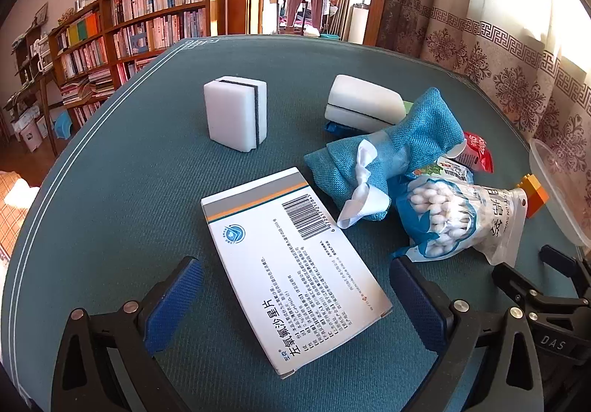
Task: Organize objects
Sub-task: 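Approach the orange-yellow brick with the right tool while the left tool approaches the white medicine box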
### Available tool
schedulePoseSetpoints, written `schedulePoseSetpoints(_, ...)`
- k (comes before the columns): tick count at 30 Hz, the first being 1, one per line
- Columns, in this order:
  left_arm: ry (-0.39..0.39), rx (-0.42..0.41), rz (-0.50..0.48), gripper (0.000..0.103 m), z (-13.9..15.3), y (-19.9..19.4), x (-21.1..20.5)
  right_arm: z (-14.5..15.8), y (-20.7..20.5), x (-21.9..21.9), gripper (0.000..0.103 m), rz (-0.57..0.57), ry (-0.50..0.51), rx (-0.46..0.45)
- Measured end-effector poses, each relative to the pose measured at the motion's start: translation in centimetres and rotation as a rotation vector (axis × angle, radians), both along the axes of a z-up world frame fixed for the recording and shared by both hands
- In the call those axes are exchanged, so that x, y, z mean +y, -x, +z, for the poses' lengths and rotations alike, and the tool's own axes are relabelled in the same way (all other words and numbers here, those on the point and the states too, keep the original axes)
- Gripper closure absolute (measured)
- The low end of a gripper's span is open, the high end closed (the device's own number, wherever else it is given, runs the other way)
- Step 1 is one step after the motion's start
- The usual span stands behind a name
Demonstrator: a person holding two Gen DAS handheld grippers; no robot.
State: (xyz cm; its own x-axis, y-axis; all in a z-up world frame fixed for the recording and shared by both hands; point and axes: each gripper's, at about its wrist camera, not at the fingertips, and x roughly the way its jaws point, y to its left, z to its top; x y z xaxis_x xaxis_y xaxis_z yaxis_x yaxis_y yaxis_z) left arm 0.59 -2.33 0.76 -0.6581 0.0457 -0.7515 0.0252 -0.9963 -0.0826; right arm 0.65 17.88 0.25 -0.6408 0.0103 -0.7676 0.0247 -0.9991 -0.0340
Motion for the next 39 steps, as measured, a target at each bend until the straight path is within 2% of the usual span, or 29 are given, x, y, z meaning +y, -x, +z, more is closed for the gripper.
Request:
schedulePoseSetpoints(6, 0.040, -0.031, 0.012, 0.001, -0.3, 0.5, 0.3, 0.1, -0.1, 0.1, 0.000, 0.002, 0.006, 0.002)
schedulePoseSetpoints(12, 0.046, 0.002, 0.002, 0.025, 0.0, 0.0, 0.3, 0.3, -0.4, 0.7, 0.000, -0.007, 0.041, 0.012)
schedulePoseSetpoints(15, 0.035, 0.008, 0.004, 0.027, 0.1, 0.0, 0.0, 0.4, -0.9, 1.7, 0.000, -0.029, 0.075, 0.023)
schedulePoseSetpoints(18, 0.017, 0.011, 0.006, 0.029, 0.1, 0.0, -0.3, 0.5, -0.8, 2.9, 0.005, -0.069, 0.068, 0.027)
schedulePoseSetpoints(23, 0.016, 0.010, 0.005, 0.029, 0.1, 0.0, -0.4, 1.0, 0.6, 4.9, 0.011, -0.129, 0.040, 0.013)
schedulePoseSetpoints(27, 0.014, 0.007, 0.009, 0.027, 0.1, 0.0, -0.4, 1.8, 2.4, 5.7, 0.013, -0.148, 0.026, 0.038)
schedulePoseSetpoints(29, 0.011, 0.003, 0.008, 0.021, 0.1, 0.1, -0.3, 2.2, 3.3, 5.5, 0.013, -0.136, 0.018, 0.054)
schedulePoseSetpoints(31, 0.004, -0.008, 0.031, 0.008, 0.0, 0.2, -0.7, 2.2, 4.2, 5.1, 0.016, -0.122, 0.004, 0.066)
schedulePoseSetpoints(35, -0.049, -0.008, 0.075, 0.003, 0.1, 0.3, -2.1, 1.4, 6.1, 4.5, 0.023, -0.106, -0.037, 0.057)
schedulePoseSetpoints(37, -0.054, -0.008, 0.079, 0.002, 0.0, 0.3, -2.1, 1.2, 6.9, 5.0, 0.030, -0.099, 0.009, 0.040)
schedulePoseSetpoints(39, -0.037, -0.013, 0.079, 0.001, 0.0, 0.5, -1.8, 1.2, 7.2, 5.2, 0.034, -0.103, 0.006, 0.042)
